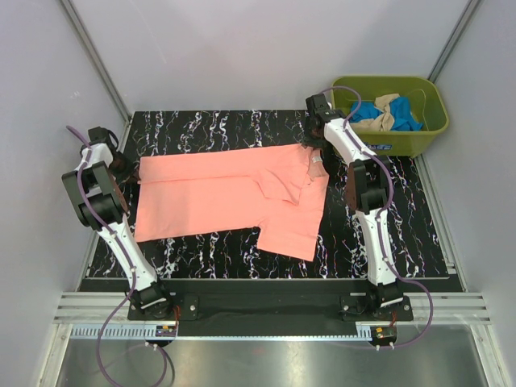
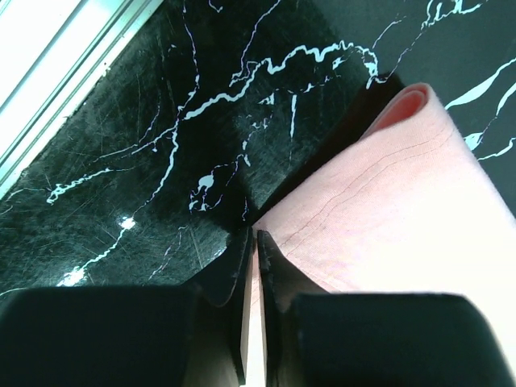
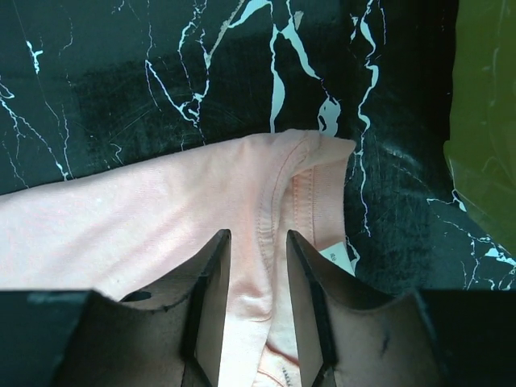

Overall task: Fold and stack the t-shirts
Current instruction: Fold the tshirt

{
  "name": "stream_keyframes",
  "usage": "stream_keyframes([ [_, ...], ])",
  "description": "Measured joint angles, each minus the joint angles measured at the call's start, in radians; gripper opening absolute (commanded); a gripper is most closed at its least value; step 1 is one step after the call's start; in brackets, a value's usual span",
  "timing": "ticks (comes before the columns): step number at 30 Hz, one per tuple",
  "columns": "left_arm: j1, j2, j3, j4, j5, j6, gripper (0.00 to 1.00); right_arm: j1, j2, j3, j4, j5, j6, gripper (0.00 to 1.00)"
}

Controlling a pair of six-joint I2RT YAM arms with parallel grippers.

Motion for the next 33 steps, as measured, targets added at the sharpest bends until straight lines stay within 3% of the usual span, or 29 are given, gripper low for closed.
stream_keyframes([
  [10,0.001,0.000,0.000,0.000,0.010,0.000,0.09,0.003,0.061,0.023,0.032,0.035,-0.027,0.40],
  [13,0.001,0.000,0.000,0.000,0.016,0.000,0.09,0.004,0.084,0.040,0.039,0.036,-0.038,0.31],
  [15,0.001,0.000,0.000,0.000,0.018,0.000,0.09,0.006,0.084,0.040,0.046,0.043,-0.043,0.16],
  [16,0.001,0.000,0.000,0.000,0.019,-0.001,0.09,0.006,0.084,0.040,0.050,0.044,-0.046,0.16],
  [17,0.001,0.000,0.000,0.000,0.019,-0.001,0.09,0.007,0.084,0.040,0.054,0.045,-0.049,0.05],
  [18,0.001,0.000,0.000,0.000,0.019,-0.001,0.09,0.007,0.084,0.040,0.057,0.051,-0.057,0.00],
  [33,0.001,-0.077,-0.065,0.001,0.018,-0.020,0.00,0.009,0.082,0.051,0.062,0.108,-0.094,0.00],
])
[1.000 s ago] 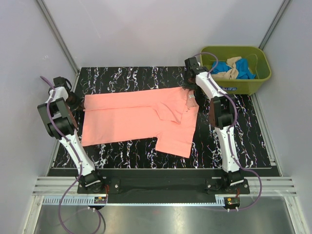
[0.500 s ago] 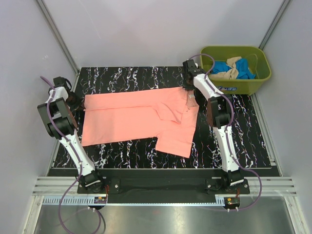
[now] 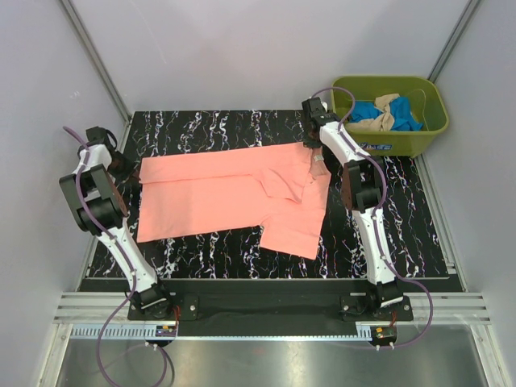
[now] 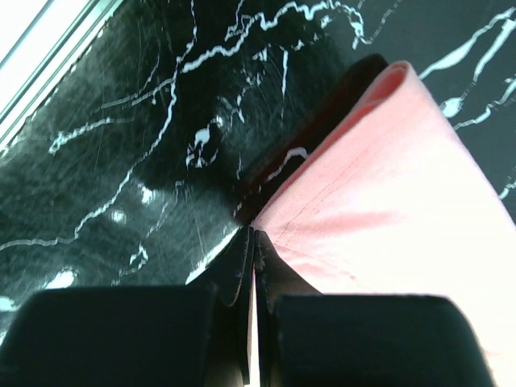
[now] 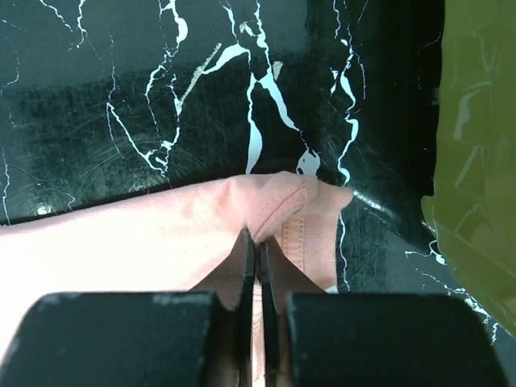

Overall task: Fold and stack the t-shirts
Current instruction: Fold the tshirt

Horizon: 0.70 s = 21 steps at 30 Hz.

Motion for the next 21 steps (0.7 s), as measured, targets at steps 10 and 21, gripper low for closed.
stream_keyframes([
  [10,0.000,-0.045,-0.030,0.014,0.003,-0.012,0.02,-0.006,-0.003,0.029,-0.021,-0.015,-0.002,0.43],
  [21,0.000,-0.045,-0.040,0.024,0.006,-0.023,0.02,-0.005,-0.163,-0.113,-0.078,-0.112,0.093,0.42],
])
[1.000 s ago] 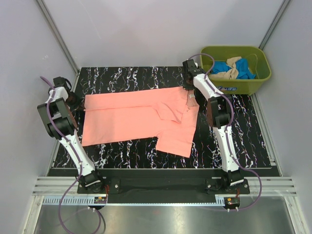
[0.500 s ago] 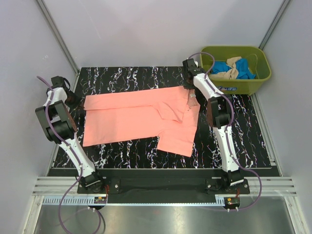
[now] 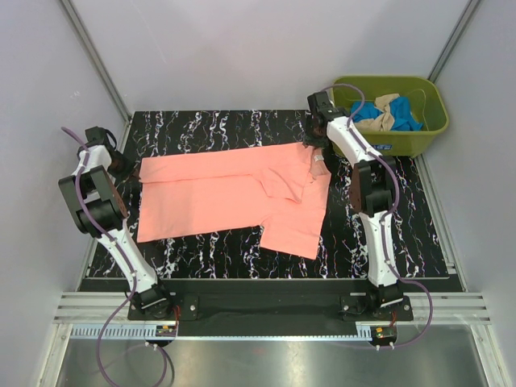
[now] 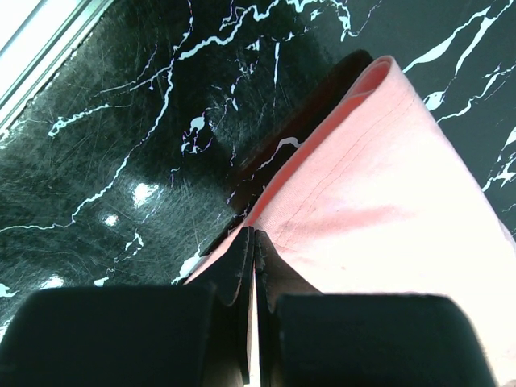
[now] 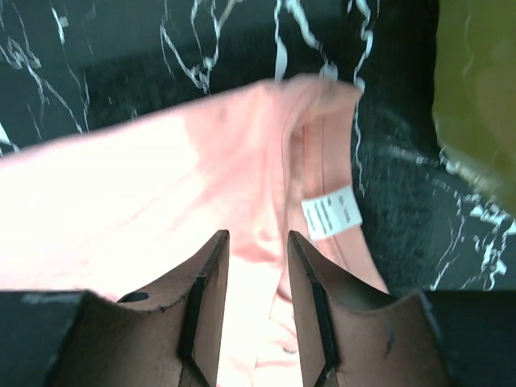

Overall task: Fold and stack the t-shirts
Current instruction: Fold the tshirt

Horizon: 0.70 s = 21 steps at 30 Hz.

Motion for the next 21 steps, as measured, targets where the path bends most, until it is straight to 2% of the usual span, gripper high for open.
stream_keyframes([
  [8,-0.002,0.000,0.000,0.002,0.005,0.000,0.02,0.001,-0.018,-0.079,-0.016,-0.043,0.007,0.44],
  [18,-0.003,0.000,0.000,0.001,0.006,0.000,0.02,0.001,-0.010,-0.100,-0.013,-0.063,0.007,0.38],
  [21,-0.003,0.000,0.000,0.001,0.006,0.000,0.02,0.001,-0.010,-0.126,-0.012,-0.068,0.008,0.41],
])
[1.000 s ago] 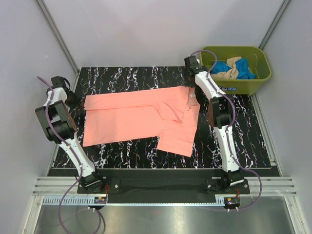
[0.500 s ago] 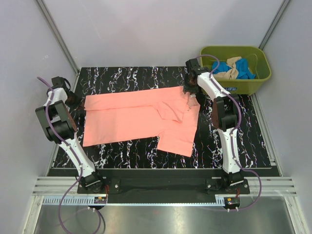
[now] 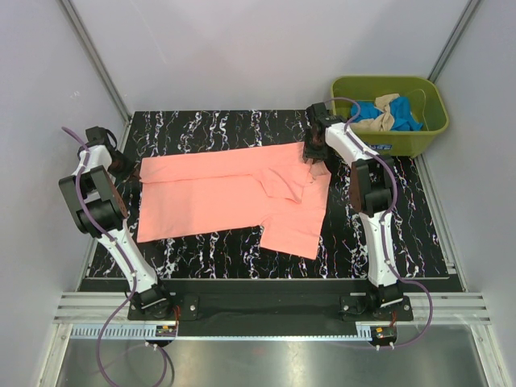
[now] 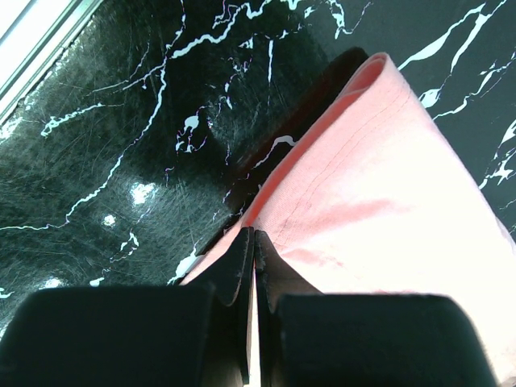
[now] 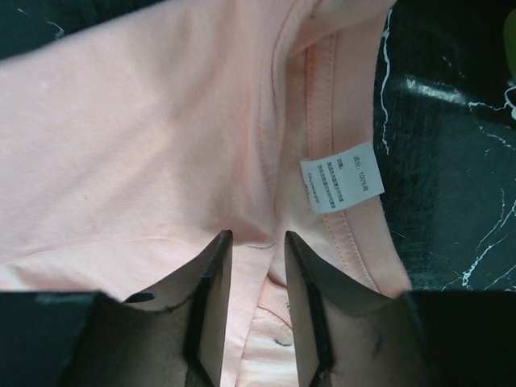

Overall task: Fold and stack the t-shirts
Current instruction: Fold the tshirt

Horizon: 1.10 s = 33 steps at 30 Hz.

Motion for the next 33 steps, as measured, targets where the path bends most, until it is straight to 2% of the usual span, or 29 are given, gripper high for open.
stream_keyframes([
  [3,0.000,0.000,0.000,0.000,0.000,0.000,0.02,0.002,0.000,-0.023,-0.002,-0.002,0.000,0.47],
  [9,0.000,0.000,0.000,0.000,0.000,0.000,0.02,0.031,-0.023,-0.082,0.003,0.009,-0.011,0.47],
  [22,-0.002,0.000,0.000,-0.002,0.000,0.000,0.02,0.089,-0.263,-0.359,0.014,-0.019,0.037,0.54],
  [26,-0.002,0.000,0.000,-0.001,0.000,0.000,0.02,0.089,-0.321,-0.422,0.033,-0.054,0.065,0.47],
  [27,-0.002,0.000,0.000,-0.002,0.000,0.000,0.02,0.089,-0.329,-0.438,0.040,-0.070,0.074,0.35],
  [29,-0.003,0.000,0.000,-0.002,0.000,0.000,0.02,0.089,-0.338,-0.478,0.067,-0.103,0.093,0.27],
  [31,-0.003,0.000,0.000,-0.002,0.000,0.000,0.02,0.089,-0.340,-0.517,0.085,-0.135,0.119,0.27],
  [33,-0.003,0.000,0.000,-0.002,0.000,0.000,0.02,0.089,-0.340,-0.542,0.089,-0.158,0.135,0.32],
])
